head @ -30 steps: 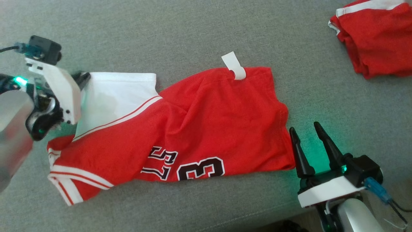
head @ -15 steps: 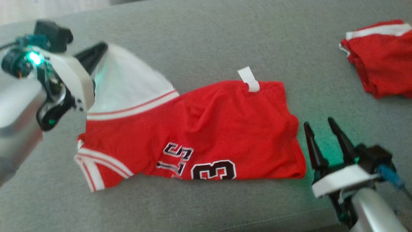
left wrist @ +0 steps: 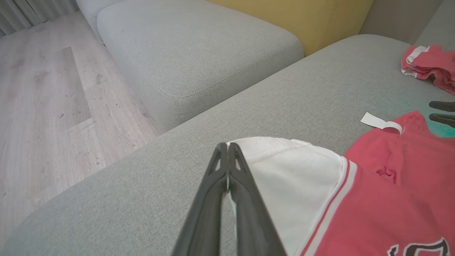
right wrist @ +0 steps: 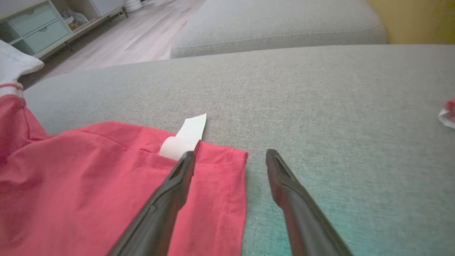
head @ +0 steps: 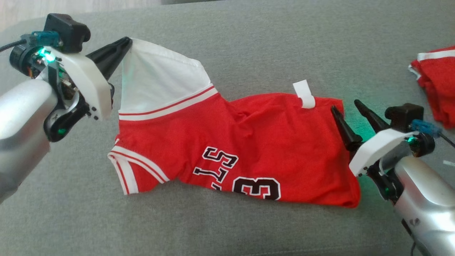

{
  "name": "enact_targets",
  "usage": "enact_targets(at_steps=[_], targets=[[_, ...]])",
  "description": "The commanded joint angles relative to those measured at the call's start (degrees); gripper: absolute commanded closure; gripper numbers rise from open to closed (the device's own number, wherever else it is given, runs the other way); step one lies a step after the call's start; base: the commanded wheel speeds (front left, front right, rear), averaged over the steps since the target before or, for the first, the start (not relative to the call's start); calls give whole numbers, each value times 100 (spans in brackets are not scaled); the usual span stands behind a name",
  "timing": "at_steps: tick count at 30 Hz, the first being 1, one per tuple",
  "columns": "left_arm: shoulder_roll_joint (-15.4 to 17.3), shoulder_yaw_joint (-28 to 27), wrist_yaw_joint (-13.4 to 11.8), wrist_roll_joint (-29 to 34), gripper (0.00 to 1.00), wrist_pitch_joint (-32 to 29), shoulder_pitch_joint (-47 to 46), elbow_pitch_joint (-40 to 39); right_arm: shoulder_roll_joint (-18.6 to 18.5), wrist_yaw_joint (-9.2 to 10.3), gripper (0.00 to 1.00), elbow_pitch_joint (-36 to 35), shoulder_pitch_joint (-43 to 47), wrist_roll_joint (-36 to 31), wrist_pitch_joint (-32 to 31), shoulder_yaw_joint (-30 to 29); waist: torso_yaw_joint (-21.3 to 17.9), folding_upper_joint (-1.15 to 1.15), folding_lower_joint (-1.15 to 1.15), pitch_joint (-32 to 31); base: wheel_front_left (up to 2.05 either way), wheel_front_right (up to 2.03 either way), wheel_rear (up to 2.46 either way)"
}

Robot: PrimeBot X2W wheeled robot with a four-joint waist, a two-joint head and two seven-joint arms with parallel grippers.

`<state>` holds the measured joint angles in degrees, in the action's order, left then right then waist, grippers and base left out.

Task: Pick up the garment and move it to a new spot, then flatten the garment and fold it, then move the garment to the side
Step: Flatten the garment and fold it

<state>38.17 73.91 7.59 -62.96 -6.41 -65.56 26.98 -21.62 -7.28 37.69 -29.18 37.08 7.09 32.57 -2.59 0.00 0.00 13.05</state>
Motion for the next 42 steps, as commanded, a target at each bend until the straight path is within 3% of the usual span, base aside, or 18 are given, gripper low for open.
enact_targets(at_steps=[1,2,3,4,5,8,9,10,11,16,22,29,42], targets=[[231,-275,-11,36,100,46,-395,-77,-129,-21,9,-43,-76,101,3,150,47,0,0,39,0,0,0],[228,-273,-11,38,100,46,-403,-84,-146,-21,16,16,-135,186,-20,261,70,0,0,53,0,0,0],[225,-270,-11,38,100,46,-411,-92,-161,-21,38,85,-192,268,-30,351,93,0,0,67,0,0,0],[222,-268,-11,38,100,44,-418,-101,-172,-21,45,148,-245,340,-33,441,114,0,0,81,0,0,0],[220,-267,-11,38,100,40,-427,-109,-184,-21,51,210,-296,406,-11,515,136,0,0,94,0,0,0],[231,-263,-10,40,100,24,-460,-126,-201,-21,54,399,-447,578,76,700,190,0,0,129,0,0,0],[239,-262,-10,40,100,20,-470,-127,-203,-21,61,460,-496,630,105,760,203,0,0,137,0,0,0],[247,-260,-10,39,100,15,-476,-129,-201,-21,72,520,-540,684,127,822,214,0,0,143,0,0,0],[253,-258,-10,37,100,9,-483,-135,-199,-21,98,576,-581,736,151,884,226,0,0,148,0,0,0],[290,-265,-10,77,100,132,-517,-162,-237,-21,100,832,-830,842,460,1105,244,0,0,135,0,0,0],[349,-360,-11,426,100,844,-671,-184,-398,-21,100,825,-1212,986,745,988,134,0,0,-95,0,0,0],[528,-723,-176,909,100,1920,-971,-108,-944,-21,100,187,-1666,966,788,482,-54,0,0,-617,0,0,0],[922,-1633,-337,1490,100,2139,-1148,-1202,-1979,-21,100,-1276,-1924,649,761,-63,-203,0,0,-1642,0,0,0]])
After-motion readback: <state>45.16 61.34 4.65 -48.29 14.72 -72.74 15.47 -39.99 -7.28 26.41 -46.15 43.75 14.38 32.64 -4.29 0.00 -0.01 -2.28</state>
